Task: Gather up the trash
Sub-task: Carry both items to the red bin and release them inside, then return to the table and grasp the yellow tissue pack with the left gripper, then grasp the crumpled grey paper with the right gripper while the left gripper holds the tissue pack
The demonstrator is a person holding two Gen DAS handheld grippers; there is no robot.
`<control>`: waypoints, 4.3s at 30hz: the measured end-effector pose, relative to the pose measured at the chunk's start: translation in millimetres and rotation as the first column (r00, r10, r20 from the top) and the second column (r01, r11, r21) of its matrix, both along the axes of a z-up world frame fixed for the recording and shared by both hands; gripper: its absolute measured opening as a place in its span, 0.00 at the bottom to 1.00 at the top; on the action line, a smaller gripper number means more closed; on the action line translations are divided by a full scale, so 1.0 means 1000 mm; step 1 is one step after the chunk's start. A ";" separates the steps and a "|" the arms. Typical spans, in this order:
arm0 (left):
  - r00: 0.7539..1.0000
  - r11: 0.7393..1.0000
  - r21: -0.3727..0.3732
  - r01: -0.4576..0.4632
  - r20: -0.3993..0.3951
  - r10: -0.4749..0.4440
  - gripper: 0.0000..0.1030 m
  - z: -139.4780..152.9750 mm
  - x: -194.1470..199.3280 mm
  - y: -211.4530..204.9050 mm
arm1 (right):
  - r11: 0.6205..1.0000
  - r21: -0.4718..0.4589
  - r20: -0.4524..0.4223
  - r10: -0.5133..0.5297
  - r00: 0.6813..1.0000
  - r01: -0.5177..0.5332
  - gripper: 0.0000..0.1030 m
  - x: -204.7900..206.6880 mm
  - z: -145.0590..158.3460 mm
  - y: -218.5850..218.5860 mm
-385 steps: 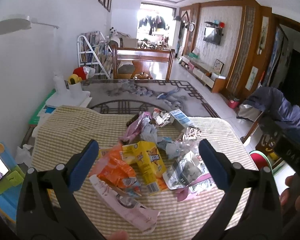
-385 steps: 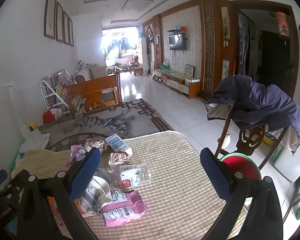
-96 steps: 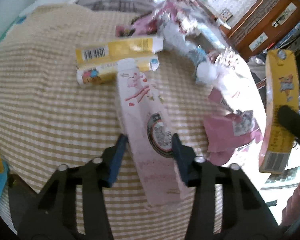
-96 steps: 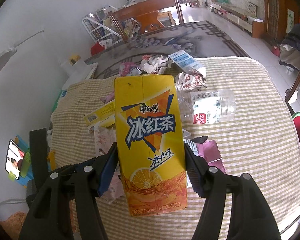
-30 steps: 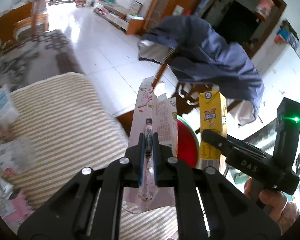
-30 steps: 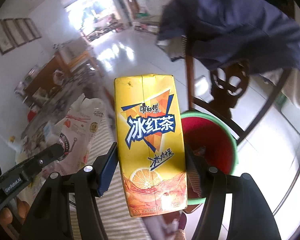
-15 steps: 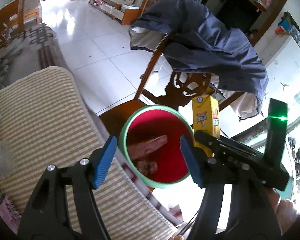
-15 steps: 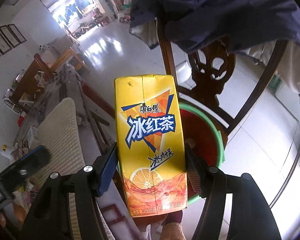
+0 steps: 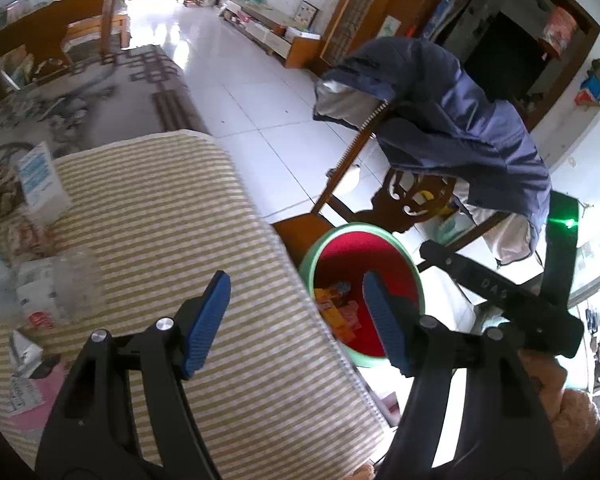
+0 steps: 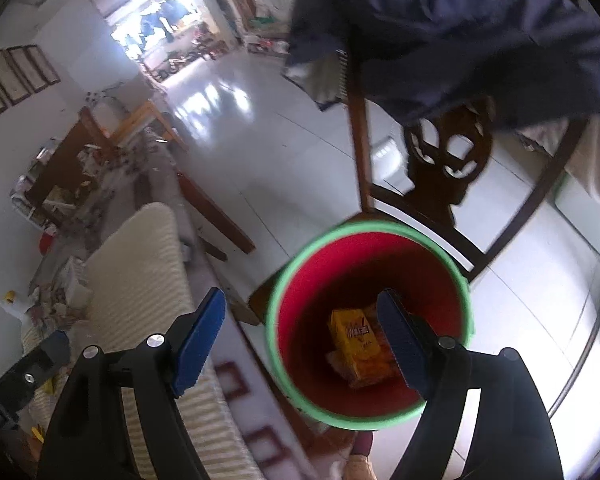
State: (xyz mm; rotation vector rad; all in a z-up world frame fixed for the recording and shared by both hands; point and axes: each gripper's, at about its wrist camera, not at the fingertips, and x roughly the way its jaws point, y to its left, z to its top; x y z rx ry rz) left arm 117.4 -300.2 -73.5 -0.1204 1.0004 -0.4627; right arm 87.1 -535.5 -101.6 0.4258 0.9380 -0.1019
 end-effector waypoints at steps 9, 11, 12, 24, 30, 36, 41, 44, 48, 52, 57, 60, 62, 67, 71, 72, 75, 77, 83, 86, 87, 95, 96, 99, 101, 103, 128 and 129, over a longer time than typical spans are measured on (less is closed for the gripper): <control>0.995 0.996 -0.003 -0.093 0.018 0.093 0.64 0.004 -0.015 0.079 | 0.993 -0.015 0.031 0.114 0.993 -0.113 0.74 0.011 0.018 0.083; 0.993 0.993 -0.004 -0.120 0.018 0.120 0.64 0.004 -0.020 0.102 | 0.991 -0.016 0.030 0.132 0.991 -0.131 0.74 0.011 0.018 0.103; 0.991 0.991 -0.004 -0.135 0.016 0.135 0.64 0.004 -0.022 0.115 | 0.990 -0.017 0.028 0.142 0.989 -0.142 0.74 0.011 0.018 0.115; 0.946 0.946 0.020 -0.323 0.001 0.323 0.65 -0.001 -0.067 0.282 | 0.947 -0.024 0.006 0.321 0.947 -0.321 0.74 0.005 0.017 0.280; 0.928 0.921 0.114 -0.373 0.026 0.372 0.77 -0.009 -0.075 0.351 | 0.926 -0.023 0.007 0.377 0.926 -0.377 0.74 -0.001 0.017 0.340; 0.934 0.898 0.271 -0.346 0.011 0.357 0.78 -0.036 -0.060 0.400 | 0.925 -0.028 -0.012 0.378 0.926 -0.379 0.74 -0.011 0.013 0.364; 0.953 0.899 0.327 -0.291 0.022 0.301 0.83 -0.048 -0.040 0.403 | 0.936 -0.025 -0.016 0.350 0.937 -0.350 0.74 -0.018 0.013 0.361; 0.972 0.903 0.365 -0.226 0.028 0.232 0.84 -0.056 -0.025 0.393 | 0.941 -0.033 -0.013 0.337 0.941 -0.337 0.74 -0.020 0.016 0.358; 0.986 0.886 0.445 -0.131 -0.037 0.164 0.87 -0.076 -0.003 0.378 | 0.943 -0.041 -0.010 0.329 0.944 -0.329 0.74 -0.025 0.019 0.355; 0.986 0.888 0.450 -0.100 -0.074 0.149 0.87 -0.087 0.009 0.373 | 0.947 -0.049 -0.011 0.319 0.948 -0.319 0.74 -0.028 0.020 0.350; 0.985 0.900 0.425 -0.100 -0.088 0.151 0.66 -0.088 0.020 0.371 | 0.948 -0.046 -0.018 0.314 0.949 -0.314 0.74 -0.028 0.020 0.348; 0.986 0.916 0.386 -0.112 -0.075 0.152 0.51 -0.082 0.018 0.372 | 0.945 -0.054 -0.015 0.323 0.946 -0.323 0.74 -0.028 0.021 0.351; 0.986 0.916 0.380 -0.126 -0.051 0.156 0.38 -0.075 0.014 0.370 | 0.943 -0.054 -0.020 0.329 0.944 -0.329 0.74 -0.027 0.020 0.353; 0.975 0.939 0.280 -0.202 -0.037 0.220 0.32 -0.058 -0.004 0.379 | 0.936 -0.050 -0.029 0.346 0.938 -0.347 0.74 -0.022 0.015 0.360; 0.960 0.946 0.188 -0.262 -0.046 0.275 0.30 -0.046 -0.032 0.390 | 0.922 -0.047 -0.033 0.383 0.923 -0.384 0.74 -0.008 0.014 0.374; 0.955 0.947 0.159 -0.278 -0.056 0.290 0.30 -0.044 -0.040 0.393 | 0.915 -0.049 -0.029 0.399 0.917 -0.400 0.74 -0.004 0.015 0.379; 0.942 0.942 0.109 -0.318 -0.077 0.327 0.29 -0.040 -0.054 0.396 | 0.875 -0.077 -0.019 0.479 0.878 -0.479 0.74 0.022 0.020 0.409; 0.934 0.937 0.081 -0.339 -0.087 0.346 0.28 -0.037 -0.061 0.398 | 0.843 -0.091 -0.020 0.531 0.847 -0.531 0.74 0.042 0.019 0.434; 0.918 0.925 0.026 -0.380 -0.110 0.381 0.26 -0.033 -0.070 0.406 | 0.749 -0.173 -0.100 0.633 0.768 -0.640 0.74 0.085 -0.008 0.493; 0.909 0.916 0.011 -0.400 -0.121 0.399 0.26 -0.033 -0.070 0.412 | 0.727 -0.184 -0.153 0.643 0.750 -0.661 0.74 0.102 -0.028 0.512; 0.906 0.914 0.004 -0.405 -0.128 0.402 0.26 -0.033 -0.070 0.414 | 0.725 -0.182 -0.164 0.643 0.748 -0.664 0.73 0.106 -0.033 0.515; 0.898 0.907 -0.015 -0.421 -0.146 0.414 0.28 -0.038 -0.069 0.420 | 0.721 -0.166 -0.159 0.654 0.740 -0.673 0.33 0.114 -0.037 0.521; 0.899 0.908 -0.021 -0.419 -0.148 0.412 0.31 -0.039 -0.069 0.420 | 0.722 -0.163 -0.141 0.658 0.740 -0.672 0.33 0.110 -0.032 0.519; 0.903 0.910 -0.027 -0.414 -0.139 0.407 0.44 -0.039 -0.066 0.420 | 0.717 -0.145 -0.087 0.677 0.731 -0.682 0.33 0.089 -0.012 0.506; 0.907 0.914 -0.019 -0.406 -0.130 0.400 0.52 -0.040 -0.063 0.418 | 0.707 -0.152 -0.065 0.690 0.721 -0.691 0.33 0.069 -0.002 0.497; 0.915 0.922 -0.004 -0.388 -0.127 0.384 0.60 -0.043 -0.060 0.415 | 0.715 -0.159 -0.051 0.682 0.729 -0.681 0.33 0.045 0.004 0.481; 0.927 0.910 0.240 -0.338 -0.083 0.366 0.47 -0.088 -0.019 0.400 | 0.874 -0.084 0.050 0.483 0.874 -0.478 0.33 -0.039 0.020 0.411; 0.922 0.906 0.235 -0.352 -0.081 0.379 0.45 -0.088 -0.020 0.404 | 0.876 -0.083 0.050 0.479 0.876 -0.474 0.33 -0.040 0.020 0.410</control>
